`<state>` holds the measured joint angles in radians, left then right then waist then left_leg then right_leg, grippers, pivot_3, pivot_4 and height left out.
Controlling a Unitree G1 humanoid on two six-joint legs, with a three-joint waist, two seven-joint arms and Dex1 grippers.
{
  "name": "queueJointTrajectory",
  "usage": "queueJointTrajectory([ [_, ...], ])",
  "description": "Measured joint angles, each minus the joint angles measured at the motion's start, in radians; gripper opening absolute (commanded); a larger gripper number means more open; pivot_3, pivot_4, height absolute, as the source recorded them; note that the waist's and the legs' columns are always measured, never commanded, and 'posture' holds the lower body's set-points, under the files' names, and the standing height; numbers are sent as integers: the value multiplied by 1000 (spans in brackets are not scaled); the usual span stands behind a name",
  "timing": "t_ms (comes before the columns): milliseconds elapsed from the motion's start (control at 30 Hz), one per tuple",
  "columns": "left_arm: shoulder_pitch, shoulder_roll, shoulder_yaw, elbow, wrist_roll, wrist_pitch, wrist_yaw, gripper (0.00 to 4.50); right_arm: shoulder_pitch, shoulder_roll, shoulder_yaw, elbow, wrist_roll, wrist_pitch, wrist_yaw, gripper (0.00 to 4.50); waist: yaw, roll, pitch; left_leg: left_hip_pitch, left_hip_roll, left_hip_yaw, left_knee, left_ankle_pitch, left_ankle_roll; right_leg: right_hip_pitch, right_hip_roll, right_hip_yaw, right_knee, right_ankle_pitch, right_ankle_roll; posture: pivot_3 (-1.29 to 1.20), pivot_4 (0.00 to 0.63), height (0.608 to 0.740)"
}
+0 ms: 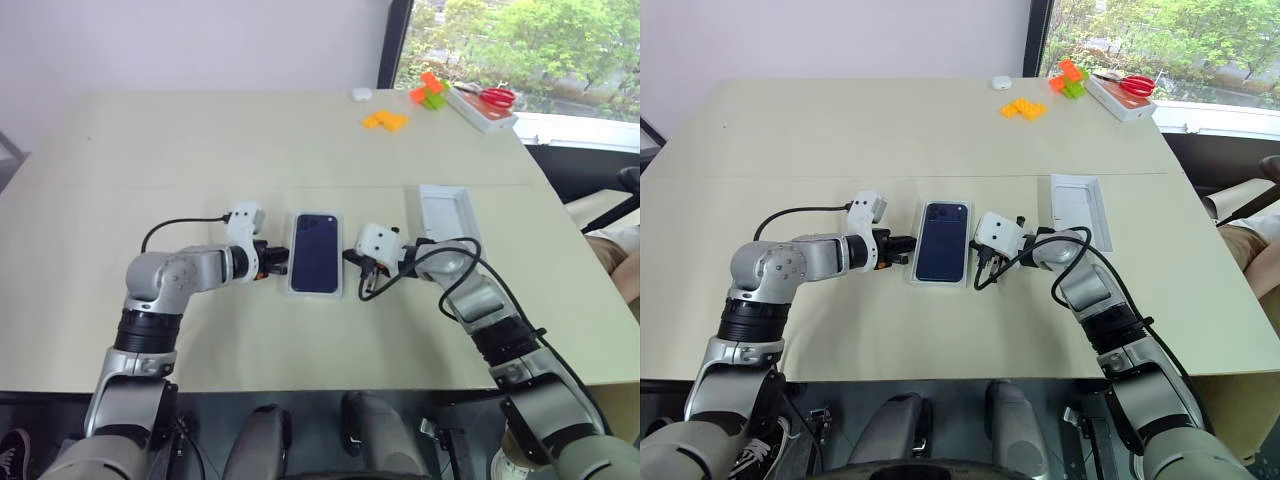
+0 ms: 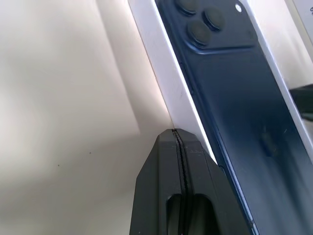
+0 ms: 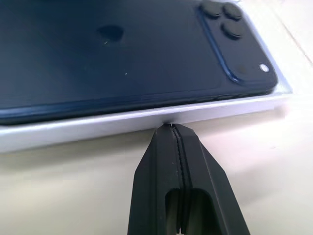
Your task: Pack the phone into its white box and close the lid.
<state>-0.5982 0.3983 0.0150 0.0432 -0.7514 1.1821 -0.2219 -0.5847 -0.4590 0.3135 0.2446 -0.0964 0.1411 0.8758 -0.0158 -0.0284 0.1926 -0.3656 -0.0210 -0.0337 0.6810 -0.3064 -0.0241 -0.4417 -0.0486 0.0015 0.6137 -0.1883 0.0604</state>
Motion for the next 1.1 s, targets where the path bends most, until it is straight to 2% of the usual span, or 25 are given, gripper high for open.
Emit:
queueJointTrajectory([
  [200,10,1,8,-20,24,12,-26,31,0,-4,0,-7,-8,-3,16,13,0,0,0,0,0,0,0,0,0,0,0,0,0,0,0,0,150,740],
  [533,-6,68,34,-49,37,53,-92,31,-49,-43,-10,-17,-4,-6,47,13,0,0,0,-1,0,0,0,0,0,-1,0,0,0,0,0,0,150,740],
  [700,-96,-12,100,-59,32,59,-69,31,-104,-34,-34,-62,23,9,53,13,4,0,0,-2,0,-1,0,0,0,-1,0,-1,-1,0,1,0,150,740],
  [867,-123,-102,127,-63,22,78,-39,31,-106,29,-47,-87,62,57,36,13,0,0,0,-4,0,-1,0,0,0,-3,-1,0,-1,1,1,0,150,740],
  [1000,-76,-99,82,-66,56,74,-41,31,-64,46,-25,-85,34,39,-4,13,0,0,0,-3,0,-1,-1,0,0,-3,0,0,0,1,1,0,150,740],
  [1100,-30,-60,28,-78,90,63,-66,31,-27,44,14,-65,-8,2,-25,13,-1,0,0,-3,0,-1,0,0,0,-3,0,0,0,1,1,0,150,740],
])
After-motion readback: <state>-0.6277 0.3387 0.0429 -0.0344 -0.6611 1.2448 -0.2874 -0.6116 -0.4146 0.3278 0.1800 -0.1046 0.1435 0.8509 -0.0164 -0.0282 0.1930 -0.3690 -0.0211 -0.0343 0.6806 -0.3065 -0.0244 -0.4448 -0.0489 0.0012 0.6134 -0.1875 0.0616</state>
